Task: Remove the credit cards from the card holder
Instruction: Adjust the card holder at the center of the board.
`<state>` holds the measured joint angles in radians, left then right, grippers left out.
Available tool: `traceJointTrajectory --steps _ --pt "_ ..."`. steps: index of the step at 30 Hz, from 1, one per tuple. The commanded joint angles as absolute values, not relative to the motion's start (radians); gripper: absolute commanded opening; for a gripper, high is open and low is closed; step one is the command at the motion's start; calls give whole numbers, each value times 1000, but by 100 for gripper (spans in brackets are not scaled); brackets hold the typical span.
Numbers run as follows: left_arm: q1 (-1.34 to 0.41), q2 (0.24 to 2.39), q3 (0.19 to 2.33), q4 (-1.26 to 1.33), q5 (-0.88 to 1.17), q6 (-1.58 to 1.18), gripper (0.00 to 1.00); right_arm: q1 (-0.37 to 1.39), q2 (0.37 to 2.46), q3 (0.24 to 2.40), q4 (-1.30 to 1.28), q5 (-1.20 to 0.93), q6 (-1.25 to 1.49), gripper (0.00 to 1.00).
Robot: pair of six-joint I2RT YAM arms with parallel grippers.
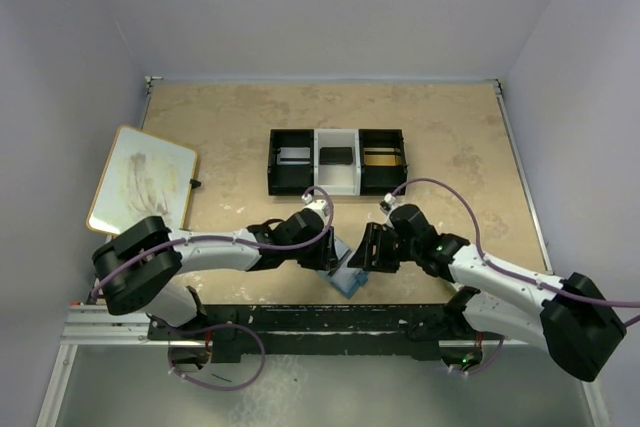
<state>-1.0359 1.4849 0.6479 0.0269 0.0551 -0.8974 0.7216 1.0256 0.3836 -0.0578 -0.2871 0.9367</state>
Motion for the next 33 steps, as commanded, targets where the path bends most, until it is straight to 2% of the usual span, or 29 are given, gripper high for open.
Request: traceJointTrajectory --steps 1,12,20,25,33 --pt "-1047 1493 684 24 -3 -896 34 721 1047 383 -41 -322 933 56" --pt "-1052 1521 688 -7 -37 -894 34 721 1068 373 10 -355 921 57" --pt "-1052 1525 681 -7 -60 -903 34 721 1085 314 133 -482 908 56" --pt "-1052 1527 683 -4 -61 -903 34 721 1150 305 160 -558 856 53" --pt "-1051 1533 680 -33 -108 -922 33 721 1145 292 120 -645 786 48"
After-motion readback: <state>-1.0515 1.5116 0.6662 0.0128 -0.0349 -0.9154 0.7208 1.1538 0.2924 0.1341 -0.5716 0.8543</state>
